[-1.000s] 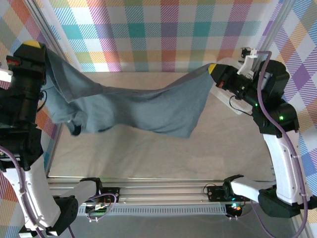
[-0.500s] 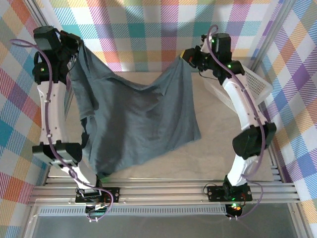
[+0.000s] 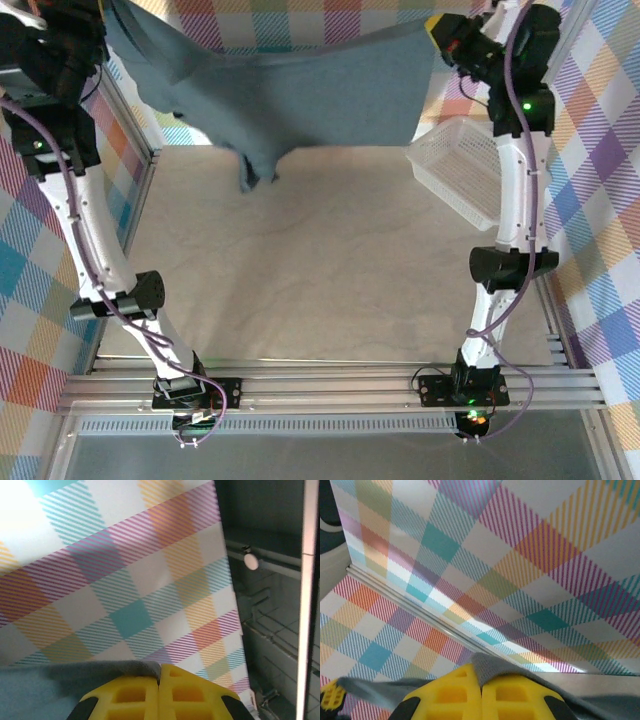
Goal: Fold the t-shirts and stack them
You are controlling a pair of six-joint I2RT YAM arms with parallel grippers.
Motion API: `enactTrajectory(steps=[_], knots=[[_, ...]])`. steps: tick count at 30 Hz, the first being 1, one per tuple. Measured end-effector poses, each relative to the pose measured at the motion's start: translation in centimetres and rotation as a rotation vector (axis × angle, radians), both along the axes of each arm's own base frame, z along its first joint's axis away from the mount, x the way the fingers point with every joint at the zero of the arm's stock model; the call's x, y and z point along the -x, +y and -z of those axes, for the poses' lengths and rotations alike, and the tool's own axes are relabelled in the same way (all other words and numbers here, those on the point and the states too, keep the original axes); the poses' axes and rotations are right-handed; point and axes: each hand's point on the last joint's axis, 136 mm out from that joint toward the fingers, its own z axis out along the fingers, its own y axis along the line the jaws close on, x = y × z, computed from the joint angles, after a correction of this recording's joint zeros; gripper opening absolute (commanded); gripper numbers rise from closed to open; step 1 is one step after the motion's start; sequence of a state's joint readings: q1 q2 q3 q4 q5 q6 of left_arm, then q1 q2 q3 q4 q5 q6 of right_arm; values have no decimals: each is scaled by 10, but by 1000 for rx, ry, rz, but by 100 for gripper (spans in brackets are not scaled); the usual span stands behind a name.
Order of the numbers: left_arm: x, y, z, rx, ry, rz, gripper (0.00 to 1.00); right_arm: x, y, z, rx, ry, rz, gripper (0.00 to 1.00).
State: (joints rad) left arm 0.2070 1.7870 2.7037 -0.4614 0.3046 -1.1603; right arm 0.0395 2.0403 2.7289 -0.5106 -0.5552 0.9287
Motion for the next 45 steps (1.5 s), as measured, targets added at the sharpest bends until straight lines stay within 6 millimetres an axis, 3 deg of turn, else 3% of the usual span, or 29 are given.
enactTrajectory(steps=[3,6,7,12,13,15,17,18,20,22,26,30,34,37,41,45], knots=[[35,-8,1,-1,22,1,0,5,-8,14,4,72,7,0],[71,-14,44,30,127,-9,0,17,-5,56,26,213,-2,0],[83,-17,67,45,175,-11,0,23,-5,78,34,274,3,0],[116,-21,226,117,504,-32,0,75,-6,222,86,614,32,0],[120,-22,260,134,568,-29,8,86,-6,253,98,680,37,7],[128,-27,338,178,726,-17,49,112,-6,323,120,832,36,39],[136,-34,405,219,869,11,70,138,-6,389,145,996,30,54],[140,-39,439,240,944,34,72,149,-7,418,165,1074,29,55],[147,-48,483,273,1057,76,71,163,-11,458,205,1183,36,55],[151,-55,510,294,1139,114,66,167,-13,472,238,1219,43,54],[150,-59,518,288,1185,142,52,161,-9,466,291,1172,43,52],[134,-51,526,283,1224,111,36,144,17,453,367,1099,-2,48],[107,-37,545,275,1269,39,32,122,43,462,425,1077,-38,46],[75,-31,563,244,1329,17,33,111,50,484,453,1115,-41,45],[7,-24,582,151,1370,36,31,94,48,519,493,1185,-18,44],[-38,-24,611,93,1387,80,31,103,38,545,553,1275,13,44]])
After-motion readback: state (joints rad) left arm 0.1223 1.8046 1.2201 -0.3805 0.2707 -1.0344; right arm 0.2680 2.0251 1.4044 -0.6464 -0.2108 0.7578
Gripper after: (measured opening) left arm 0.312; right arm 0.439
